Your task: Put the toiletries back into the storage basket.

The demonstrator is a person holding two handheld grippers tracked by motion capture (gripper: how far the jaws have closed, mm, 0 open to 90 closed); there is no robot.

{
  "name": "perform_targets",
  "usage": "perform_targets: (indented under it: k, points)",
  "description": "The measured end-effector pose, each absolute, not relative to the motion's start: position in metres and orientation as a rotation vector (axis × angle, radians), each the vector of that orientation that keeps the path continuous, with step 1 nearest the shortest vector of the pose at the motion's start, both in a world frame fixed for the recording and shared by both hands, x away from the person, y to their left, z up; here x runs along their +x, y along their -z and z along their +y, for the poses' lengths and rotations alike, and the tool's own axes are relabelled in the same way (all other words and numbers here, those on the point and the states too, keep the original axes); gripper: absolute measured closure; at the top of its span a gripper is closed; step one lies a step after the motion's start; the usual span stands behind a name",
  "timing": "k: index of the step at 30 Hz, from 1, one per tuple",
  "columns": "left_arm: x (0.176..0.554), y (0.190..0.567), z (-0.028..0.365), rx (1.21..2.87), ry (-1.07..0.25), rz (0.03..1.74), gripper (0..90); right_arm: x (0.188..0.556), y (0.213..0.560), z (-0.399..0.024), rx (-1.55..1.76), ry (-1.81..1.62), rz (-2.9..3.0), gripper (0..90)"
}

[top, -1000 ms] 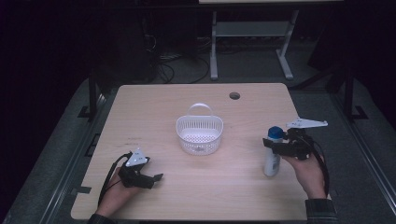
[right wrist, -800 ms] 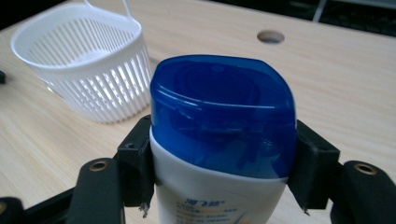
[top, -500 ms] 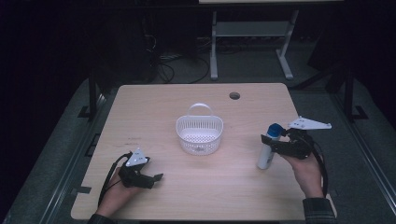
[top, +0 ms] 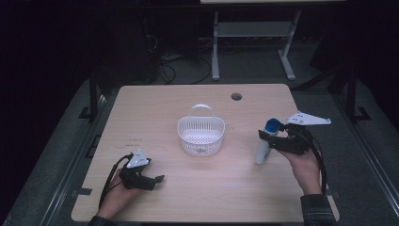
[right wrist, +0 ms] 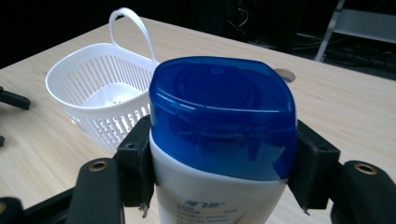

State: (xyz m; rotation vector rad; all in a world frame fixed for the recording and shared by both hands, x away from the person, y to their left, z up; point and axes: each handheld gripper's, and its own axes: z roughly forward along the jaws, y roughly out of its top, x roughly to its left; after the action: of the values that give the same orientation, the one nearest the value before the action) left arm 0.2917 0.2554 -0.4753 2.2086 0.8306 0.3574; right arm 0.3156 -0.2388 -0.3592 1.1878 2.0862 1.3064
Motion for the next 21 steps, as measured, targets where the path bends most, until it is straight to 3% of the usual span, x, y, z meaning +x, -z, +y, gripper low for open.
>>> perform_targets:
  k: [21]
  points:
    - [0.292,0.476,0.255,2.206,-0.358,0.832,12.7,0.329,0.330,-0.217,1.107,-1.326,2.083,35.3]
